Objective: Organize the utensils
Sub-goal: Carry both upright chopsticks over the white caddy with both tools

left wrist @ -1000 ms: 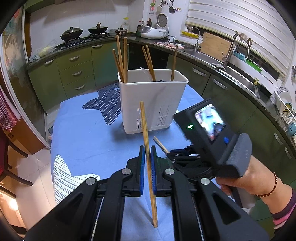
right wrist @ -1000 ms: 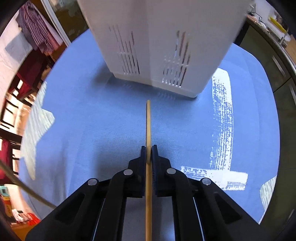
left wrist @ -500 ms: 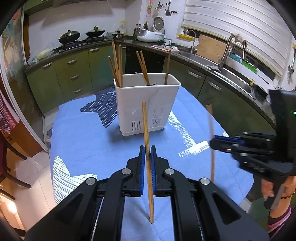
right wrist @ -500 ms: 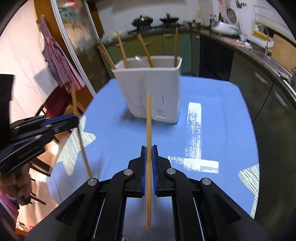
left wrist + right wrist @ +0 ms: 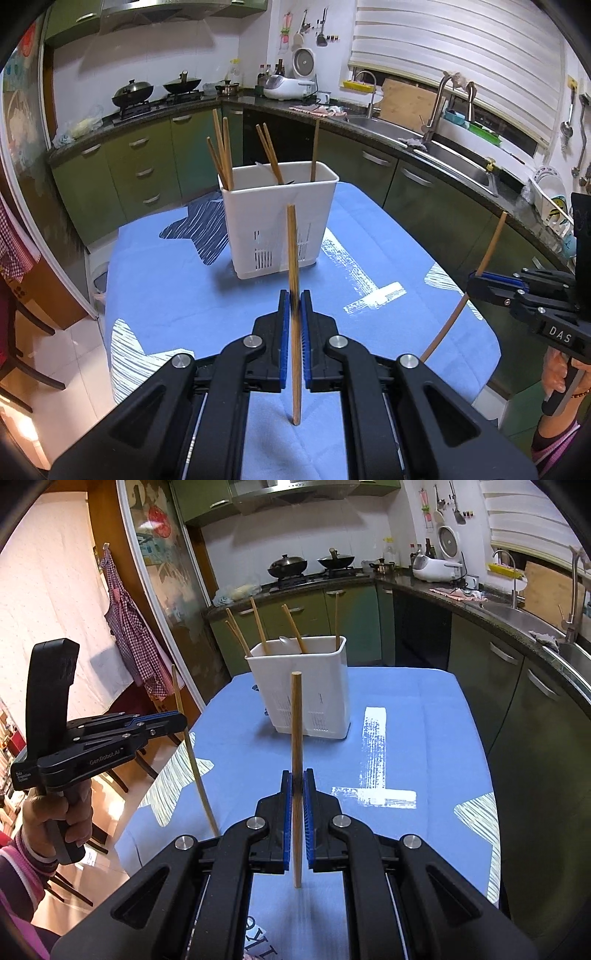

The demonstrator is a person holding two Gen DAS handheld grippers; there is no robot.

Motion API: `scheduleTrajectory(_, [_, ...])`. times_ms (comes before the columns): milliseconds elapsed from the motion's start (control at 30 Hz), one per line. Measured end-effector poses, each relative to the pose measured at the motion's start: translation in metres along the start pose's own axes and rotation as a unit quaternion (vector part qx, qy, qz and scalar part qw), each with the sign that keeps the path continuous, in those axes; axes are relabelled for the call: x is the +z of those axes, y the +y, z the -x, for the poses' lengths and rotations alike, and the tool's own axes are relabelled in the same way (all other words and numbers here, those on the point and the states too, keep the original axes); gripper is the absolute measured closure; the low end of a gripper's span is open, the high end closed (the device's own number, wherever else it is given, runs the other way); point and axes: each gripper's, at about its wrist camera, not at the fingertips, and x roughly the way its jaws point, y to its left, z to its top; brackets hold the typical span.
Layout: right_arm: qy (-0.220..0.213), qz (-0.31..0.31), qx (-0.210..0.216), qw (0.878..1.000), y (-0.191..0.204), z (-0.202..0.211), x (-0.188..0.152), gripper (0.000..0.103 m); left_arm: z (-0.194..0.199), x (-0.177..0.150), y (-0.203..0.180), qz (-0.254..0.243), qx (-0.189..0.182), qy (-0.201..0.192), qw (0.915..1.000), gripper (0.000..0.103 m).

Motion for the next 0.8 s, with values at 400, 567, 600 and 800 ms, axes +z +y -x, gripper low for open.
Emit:
scheduleTrajectory(400, [-0.027, 0.006, 0.003, 1.0, 0.003, 0.017, 0.011, 0.096, 0.013, 0.011, -0.005, -0.009, -0.008, -0.018, 0.9998, 0.097])
scheduleTrajectory(567, [-0.045, 0.015, 0.004, 0.999, 0.005, 0.028, 0.029, 0.096, 0.021, 0.029, -0.006, -0.008, -0.013, -0.032, 0.9994, 0.097])
scheduleTrajectory(600, [-0.048, 0.016, 0.005, 0.999, 0.006, 0.03, 0.033, 0.096, 0.023, 0.035, -0.006, -0.007, -0.017, -0.034, 0.9992, 0.097])
scheduleTrajectory(800, [-0.063, 0.026, 0.007, 0.998, 0.009, 0.038, 0.058, 0.096, 0.042, 0.074, -0.008, -0.013, -0.012, -0.07, 0.9974, 0.097])
